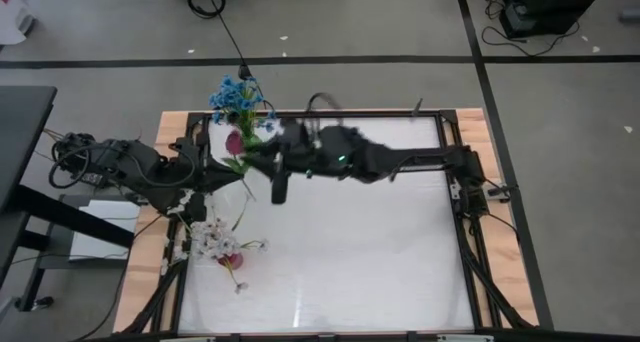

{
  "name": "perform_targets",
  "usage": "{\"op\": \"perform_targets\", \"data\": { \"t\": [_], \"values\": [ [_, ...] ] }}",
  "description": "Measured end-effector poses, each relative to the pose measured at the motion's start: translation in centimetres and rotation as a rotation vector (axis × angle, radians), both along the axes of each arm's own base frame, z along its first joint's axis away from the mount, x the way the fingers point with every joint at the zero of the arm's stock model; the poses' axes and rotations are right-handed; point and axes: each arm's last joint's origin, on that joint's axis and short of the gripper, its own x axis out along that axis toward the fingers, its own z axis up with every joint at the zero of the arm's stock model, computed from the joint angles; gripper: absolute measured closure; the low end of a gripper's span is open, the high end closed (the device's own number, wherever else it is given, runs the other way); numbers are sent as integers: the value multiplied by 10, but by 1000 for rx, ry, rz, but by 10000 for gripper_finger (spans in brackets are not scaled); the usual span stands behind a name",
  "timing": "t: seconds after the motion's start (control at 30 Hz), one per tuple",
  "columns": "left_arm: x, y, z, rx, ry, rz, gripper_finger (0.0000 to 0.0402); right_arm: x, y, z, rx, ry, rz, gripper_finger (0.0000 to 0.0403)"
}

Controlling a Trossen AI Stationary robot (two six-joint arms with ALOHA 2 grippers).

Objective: Sort flowers into vase by color
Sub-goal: Put the right red tulip into the red vase

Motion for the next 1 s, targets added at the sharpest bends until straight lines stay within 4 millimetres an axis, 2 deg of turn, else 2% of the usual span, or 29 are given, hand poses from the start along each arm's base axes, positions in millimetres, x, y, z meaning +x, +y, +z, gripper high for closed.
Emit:
{"op": "perform_targets", "data": {
  "t": [0.13, 0.23, 0.3, 0.47, 0.6, 0.77, 1.0],
  "values": [
    [-16, 8, 12, 3, -18, 31, 388, -20, -4, 24, 26, -43, -70, 289],
    [-42, 18, 25, -1, -2, 48, 388, -32, -6, 32, 59, -4, -129, 290],
    [-61, 26, 27, -8, 63, 56, 388, -39, -8, 36, 68, 18, -159, 290],
    [-101, 42, 9, -69, 266, 88, 388, -49, -8, 39, 71, 74, -217, 290],
    [-117, 48, -13, -161, 310, 110, 388, -48, -7, 35, 94, 99, -225, 290],
    [-115, 47, -47, -219, 285, 109, 388, -48, -6, 33, 119, 112, -225, 290],
    [-93, 34, -87, -324, 139, -39, 388, -48, -4, 33, 148, 109, -239, 291]
  ]
}}
